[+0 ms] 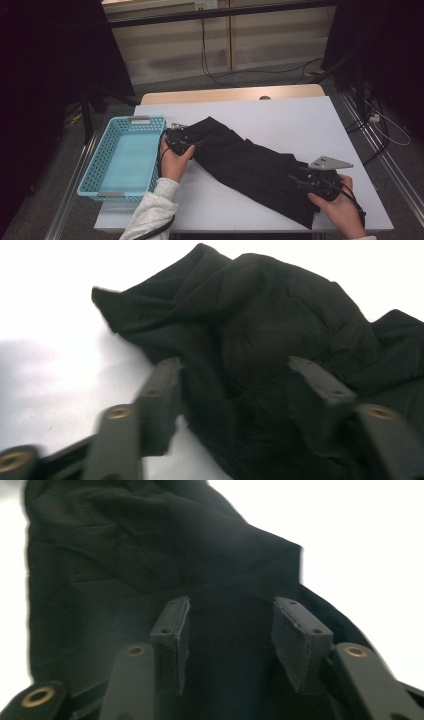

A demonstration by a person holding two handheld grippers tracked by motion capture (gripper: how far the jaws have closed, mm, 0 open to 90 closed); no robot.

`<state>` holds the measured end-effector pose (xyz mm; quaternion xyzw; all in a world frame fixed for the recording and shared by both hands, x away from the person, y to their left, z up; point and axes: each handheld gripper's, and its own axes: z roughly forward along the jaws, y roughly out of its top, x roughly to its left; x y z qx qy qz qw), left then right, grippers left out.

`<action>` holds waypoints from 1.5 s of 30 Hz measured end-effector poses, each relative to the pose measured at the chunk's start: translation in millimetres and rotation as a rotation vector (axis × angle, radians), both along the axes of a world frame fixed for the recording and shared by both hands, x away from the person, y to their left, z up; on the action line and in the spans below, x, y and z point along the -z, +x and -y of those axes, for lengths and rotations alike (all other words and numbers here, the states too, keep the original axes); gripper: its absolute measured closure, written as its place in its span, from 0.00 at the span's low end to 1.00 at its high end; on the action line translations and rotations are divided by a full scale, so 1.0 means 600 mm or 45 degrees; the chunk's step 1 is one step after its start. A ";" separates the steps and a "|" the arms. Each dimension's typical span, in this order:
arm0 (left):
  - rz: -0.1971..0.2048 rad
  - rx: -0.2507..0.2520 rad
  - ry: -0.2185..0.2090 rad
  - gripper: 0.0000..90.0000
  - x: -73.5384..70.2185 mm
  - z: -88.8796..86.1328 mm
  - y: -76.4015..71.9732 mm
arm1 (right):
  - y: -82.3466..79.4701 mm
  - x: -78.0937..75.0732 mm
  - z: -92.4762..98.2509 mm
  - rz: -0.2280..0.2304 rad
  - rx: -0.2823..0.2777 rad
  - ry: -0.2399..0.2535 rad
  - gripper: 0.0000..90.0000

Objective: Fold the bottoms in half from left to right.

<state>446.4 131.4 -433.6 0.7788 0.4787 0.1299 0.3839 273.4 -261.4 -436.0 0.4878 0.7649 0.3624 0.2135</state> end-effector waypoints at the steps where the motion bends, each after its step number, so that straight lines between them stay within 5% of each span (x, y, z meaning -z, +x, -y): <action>1: 0.000 0.004 0.007 0.34 0.000 0.000 -0.001 | -0.001 -0.001 -0.004 0.004 -0.015 0.002 0.55; 5: 0.018 0.016 0.001 0.25 0.005 0.000 -0.007 | -0.002 0.000 -0.024 -0.001 -0.034 0.015 0.52; 9: 0.034 0.021 0.021 0.21 0.012 0.001 -0.013 | -0.003 0.020 -0.054 -0.044 -0.127 -0.027 0.57; 10: 0.042 0.032 0.034 0.20 0.014 0.003 -0.016 | -0.002 0.029 -0.059 -0.060 -0.141 -0.048 0.69; 12: 0.049 0.046 0.029 0.20 0.017 0.006 -0.018 | -0.003 0.030 -0.059 -0.063 -0.127 -0.052 0.72; 18: 0.070 0.066 0.031 0.20 0.011 0.014 -0.018 | -0.017 0.025 -0.014 -0.063 -0.043 -0.003 1.00; 25: 0.068 0.073 0.036 0.20 0.013 0.015 -0.018 | -0.034 0.017 0.021 -0.039 0.025 0.052 1.00; 28: 0.063 0.082 0.047 0.20 0.018 0.016 -0.018 | -0.040 0.012 0.064 -0.011 0.133 0.121 1.00; 36: 0.061 0.081 0.054 0.20 0.020 0.016 -0.019 | -0.047 0.005 0.105 0.015 0.265 0.045 0.87; 40: 0.060 0.091 0.065 0.20 0.022 0.018 -0.019 | -0.048 -0.011 0.108 0.063 0.289 0.034 0.82; 45: 0.060 0.096 0.065 0.20 0.020 0.020 -0.020 | -0.041 -0.011 0.079 0.044 0.192 0.029 0.70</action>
